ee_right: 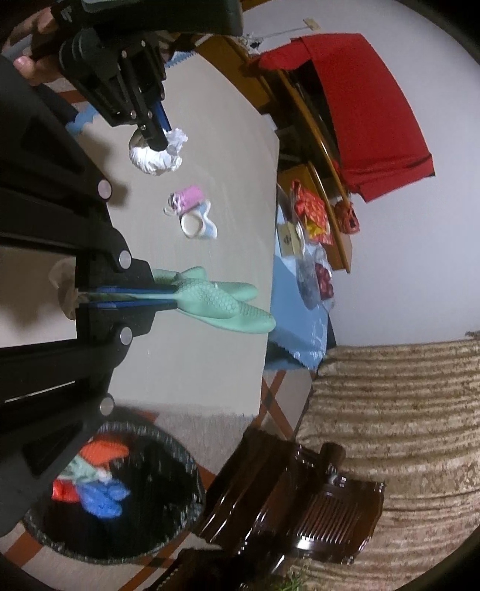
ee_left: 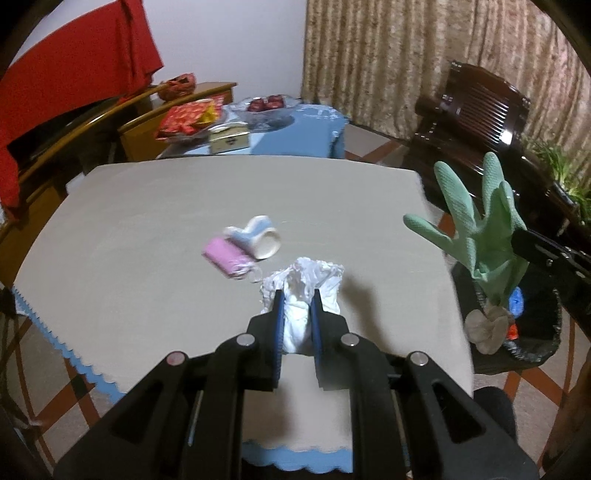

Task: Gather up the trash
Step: 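Lift the green glove and white tissue and carry them toward the bin, then open both grippers over the black bin to drop glove and tissue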

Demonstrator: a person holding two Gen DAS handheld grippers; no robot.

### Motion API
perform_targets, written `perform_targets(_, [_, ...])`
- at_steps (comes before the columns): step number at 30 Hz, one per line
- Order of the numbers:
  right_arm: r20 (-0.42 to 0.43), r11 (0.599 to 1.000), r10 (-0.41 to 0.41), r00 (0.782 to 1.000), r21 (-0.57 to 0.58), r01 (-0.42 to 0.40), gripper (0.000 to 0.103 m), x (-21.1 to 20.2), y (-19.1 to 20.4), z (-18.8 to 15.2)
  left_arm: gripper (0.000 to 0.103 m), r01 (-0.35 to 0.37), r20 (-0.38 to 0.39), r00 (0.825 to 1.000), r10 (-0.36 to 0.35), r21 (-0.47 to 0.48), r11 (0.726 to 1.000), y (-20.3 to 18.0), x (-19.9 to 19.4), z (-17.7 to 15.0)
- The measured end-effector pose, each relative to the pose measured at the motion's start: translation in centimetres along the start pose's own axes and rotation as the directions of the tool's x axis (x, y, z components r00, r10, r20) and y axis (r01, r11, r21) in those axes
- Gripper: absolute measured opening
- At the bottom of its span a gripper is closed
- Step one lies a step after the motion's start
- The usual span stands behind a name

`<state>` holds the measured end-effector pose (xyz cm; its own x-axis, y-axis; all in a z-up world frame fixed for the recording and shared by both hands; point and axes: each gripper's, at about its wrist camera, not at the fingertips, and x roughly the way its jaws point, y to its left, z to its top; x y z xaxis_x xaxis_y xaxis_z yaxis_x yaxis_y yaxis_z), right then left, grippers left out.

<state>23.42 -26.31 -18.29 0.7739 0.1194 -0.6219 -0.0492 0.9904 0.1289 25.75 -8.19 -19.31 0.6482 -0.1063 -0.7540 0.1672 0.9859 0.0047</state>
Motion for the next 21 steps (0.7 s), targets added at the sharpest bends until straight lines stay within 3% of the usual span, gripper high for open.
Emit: perform_targets(21, [0.006, 0.981, -0.170, 0.985, 0.099, 0.169, 0.003, -3.1, -15.3, -0.7, 0.013, 0.075, -0.006, 0.997, -0.075, 0.073, 0.994, -17.1, 2.5, 2.8])
